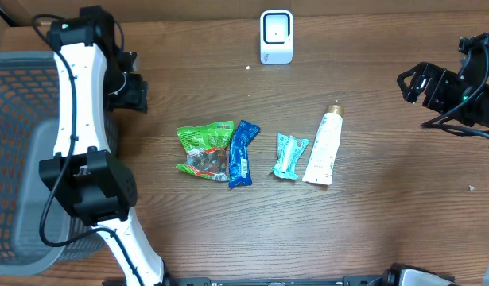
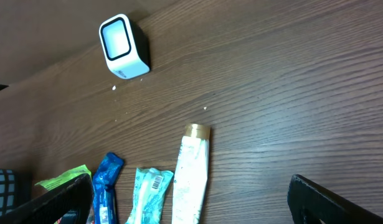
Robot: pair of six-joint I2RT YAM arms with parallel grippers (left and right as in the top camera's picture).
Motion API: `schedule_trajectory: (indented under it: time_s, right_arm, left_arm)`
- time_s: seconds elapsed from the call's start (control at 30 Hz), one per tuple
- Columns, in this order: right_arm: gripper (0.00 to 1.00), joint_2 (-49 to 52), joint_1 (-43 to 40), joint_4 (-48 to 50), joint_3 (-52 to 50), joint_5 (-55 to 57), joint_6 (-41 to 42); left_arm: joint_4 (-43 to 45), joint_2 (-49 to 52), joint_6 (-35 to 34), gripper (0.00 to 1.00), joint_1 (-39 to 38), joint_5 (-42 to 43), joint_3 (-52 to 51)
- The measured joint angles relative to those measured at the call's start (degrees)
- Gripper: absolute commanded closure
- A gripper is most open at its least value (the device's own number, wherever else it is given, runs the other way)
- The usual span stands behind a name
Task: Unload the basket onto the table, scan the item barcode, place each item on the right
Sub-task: 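Withdraw the left gripper toward the back left of the table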
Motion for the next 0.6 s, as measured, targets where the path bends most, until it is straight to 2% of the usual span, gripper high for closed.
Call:
schedule_trajectory:
  time_s: [0.17, 0.4, 0.6]
  right_arm:
    - [0.0, 0.0, 0.0, 0.0, 0.0, -0.13, 0.04]
    - [0.01, 0.0, 0.0, 0.07, 0.0, -1.16, 0.04]
    - [0.01, 0.02, 0.76, -0.5, 0.0, -4.09, 0.07]
  left_arm:
    - [0.09, 0.0, 0.22, 0.32, 2.25, 1.97, 0.0]
    - [-0.09, 0.0, -0.96, 0.33, 0.92, 6.25, 0.26]
    - [0.04, -0.07, -6.01, 0.29, -8.79, 10.88, 7.1]
